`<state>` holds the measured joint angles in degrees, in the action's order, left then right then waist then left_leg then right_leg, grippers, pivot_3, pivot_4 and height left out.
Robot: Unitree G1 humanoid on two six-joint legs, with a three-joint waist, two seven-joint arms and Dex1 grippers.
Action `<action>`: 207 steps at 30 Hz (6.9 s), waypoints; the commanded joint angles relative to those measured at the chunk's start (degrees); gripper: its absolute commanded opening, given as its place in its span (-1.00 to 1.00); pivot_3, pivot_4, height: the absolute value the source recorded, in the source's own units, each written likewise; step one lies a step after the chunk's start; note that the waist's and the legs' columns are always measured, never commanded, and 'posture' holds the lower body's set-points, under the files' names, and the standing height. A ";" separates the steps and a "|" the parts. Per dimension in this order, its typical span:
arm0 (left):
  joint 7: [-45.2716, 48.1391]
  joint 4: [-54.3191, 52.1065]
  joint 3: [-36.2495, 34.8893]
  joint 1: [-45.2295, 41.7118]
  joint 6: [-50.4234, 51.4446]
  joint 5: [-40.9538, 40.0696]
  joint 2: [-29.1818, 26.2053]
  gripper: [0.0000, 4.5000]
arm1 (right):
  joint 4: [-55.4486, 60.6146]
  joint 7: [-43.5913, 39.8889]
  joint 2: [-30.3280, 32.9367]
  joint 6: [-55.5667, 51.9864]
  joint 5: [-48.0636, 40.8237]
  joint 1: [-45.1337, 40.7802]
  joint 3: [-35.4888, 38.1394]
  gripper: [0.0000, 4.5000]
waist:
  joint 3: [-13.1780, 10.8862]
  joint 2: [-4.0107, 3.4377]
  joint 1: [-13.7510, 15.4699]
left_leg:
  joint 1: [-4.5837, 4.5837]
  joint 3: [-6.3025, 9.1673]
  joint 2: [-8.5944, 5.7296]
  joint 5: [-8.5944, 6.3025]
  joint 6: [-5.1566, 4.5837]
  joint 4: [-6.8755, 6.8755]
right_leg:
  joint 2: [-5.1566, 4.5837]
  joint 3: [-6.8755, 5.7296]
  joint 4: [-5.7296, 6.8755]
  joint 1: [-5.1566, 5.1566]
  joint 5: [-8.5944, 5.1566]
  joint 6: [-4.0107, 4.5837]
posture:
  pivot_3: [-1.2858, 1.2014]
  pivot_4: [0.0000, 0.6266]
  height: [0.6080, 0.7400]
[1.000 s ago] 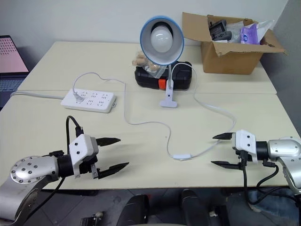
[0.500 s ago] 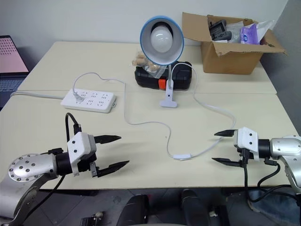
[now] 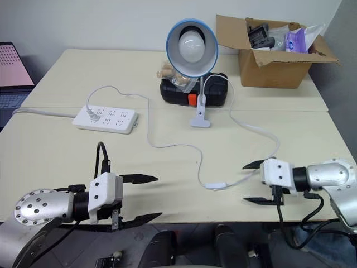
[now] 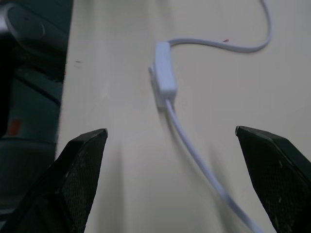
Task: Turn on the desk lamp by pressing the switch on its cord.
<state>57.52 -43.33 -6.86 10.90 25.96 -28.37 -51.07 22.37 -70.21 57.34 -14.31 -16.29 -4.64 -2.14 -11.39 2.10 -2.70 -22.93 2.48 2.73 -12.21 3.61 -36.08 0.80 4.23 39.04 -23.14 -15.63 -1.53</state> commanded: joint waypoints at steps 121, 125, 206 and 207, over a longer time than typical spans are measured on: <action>-1.34 13.48 2.28 -15.62 0.88 -2.98 4.33 1.00 | -5.83 3.52 -22.63 -24.99 1.32 -28.02 -15.77 -0.83 | -0.02 -0.02 -0.26 | -0.05 0.09 0.00 0.00 0.00 0.03 | 0.06 -0.07 -0.01 -0.03 0.18 -0.29 | 0.03 -0.52 1.00; 1.85 18.40 8.04 -23.95 1.10 -1.76 5.83 1.00 | -5.86 3.93 -23.51 -26.75 0.91 -30.99 -17.05 -0.83 | -0.03 -0.04 -0.15 | -0.13 0.14 -0.02 0.00 0.00 0.04 | 0.07 -0.13 -0.03 -0.08 0.18 -0.30 | 0.03 -0.52 1.00; 10.20 32.42 15.72 -32.32 -19.28 14.30 8.11 0.45 | -8.82 4.89 -23.71 -13.37 6.91 -32.57 -22.80 -0.84 | -0.03 -0.04 -0.45 | -0.18 0.25 -0.01 0.00 -0.01 0.07 | 0.12 -0.15 -0.03 -0.09 0.17 -0.29 | 0.03 -0.52 1.00; 10.41 30.77 14.64 -30.80 -18.41 13.28 7.21 0.53 | -10.10 4.57 -23.22 -11.74 7.87 -32.60 -23.03 -0.84 | -0.03 -0.04 -0.45 | -0.17 0.25 -0.01 0.00 -0.01 0.07 | 0.12 -0.14 -0.03 -0.09 0.17 -0.29 | 0.03 -0.52 1.00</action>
<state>68.07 -7.67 11.12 -22.35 7.17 -13.15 -41.79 13.78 -64.95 33.26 -30.07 -10.07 -36.62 -25.18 -11.42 2.06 -3.15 -23.10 2.73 2.72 -12.21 3.61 -36.00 0.92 4.08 39.01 -23.23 -15.45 -1.82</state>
